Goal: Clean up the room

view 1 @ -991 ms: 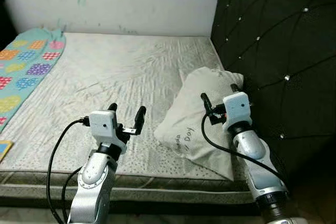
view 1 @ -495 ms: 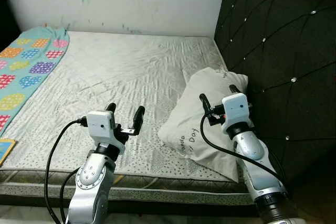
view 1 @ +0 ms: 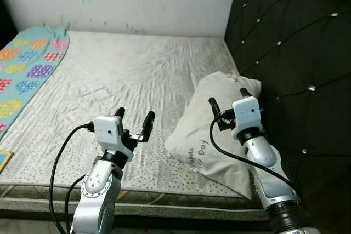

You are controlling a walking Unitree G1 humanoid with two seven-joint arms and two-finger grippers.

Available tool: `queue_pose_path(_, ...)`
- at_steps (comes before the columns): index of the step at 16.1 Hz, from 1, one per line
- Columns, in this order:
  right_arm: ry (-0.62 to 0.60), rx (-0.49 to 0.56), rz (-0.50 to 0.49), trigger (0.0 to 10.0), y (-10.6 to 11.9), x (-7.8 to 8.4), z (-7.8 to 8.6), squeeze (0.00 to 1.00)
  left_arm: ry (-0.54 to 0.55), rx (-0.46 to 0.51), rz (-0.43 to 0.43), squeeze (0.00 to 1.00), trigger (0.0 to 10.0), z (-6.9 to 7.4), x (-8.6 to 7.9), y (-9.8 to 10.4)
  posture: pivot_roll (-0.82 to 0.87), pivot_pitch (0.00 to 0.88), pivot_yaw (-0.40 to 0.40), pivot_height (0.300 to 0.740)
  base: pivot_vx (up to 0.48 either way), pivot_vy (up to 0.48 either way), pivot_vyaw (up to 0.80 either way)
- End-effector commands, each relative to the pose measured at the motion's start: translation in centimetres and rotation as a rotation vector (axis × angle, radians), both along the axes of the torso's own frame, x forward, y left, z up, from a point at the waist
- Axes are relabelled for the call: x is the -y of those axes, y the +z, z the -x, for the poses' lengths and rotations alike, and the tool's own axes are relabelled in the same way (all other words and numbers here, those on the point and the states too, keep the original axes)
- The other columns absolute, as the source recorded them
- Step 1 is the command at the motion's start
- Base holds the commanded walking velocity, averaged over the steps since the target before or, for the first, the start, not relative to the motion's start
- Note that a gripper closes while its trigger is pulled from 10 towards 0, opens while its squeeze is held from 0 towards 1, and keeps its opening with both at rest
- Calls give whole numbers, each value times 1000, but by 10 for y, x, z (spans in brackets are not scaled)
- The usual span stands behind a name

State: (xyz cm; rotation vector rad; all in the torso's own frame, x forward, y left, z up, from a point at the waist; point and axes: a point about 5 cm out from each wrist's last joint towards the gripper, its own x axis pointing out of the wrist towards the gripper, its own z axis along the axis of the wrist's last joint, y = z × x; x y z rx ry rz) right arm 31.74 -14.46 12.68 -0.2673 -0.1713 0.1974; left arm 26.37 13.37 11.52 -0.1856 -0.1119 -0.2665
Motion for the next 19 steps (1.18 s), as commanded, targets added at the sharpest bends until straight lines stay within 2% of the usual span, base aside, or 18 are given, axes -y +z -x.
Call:
queue_pose_path(1,3,22,5,10000,7,-1,-2,0,-2,19,-7,0,10000,0,-1,4,-38,0,-21,740,285,0,0)
queue_pose_path(19,5,28,-1,10000,8,-3,-4,0,-16,20,-5,0,10000,-2,1,5,-38,0,-17,740,288,0,0)
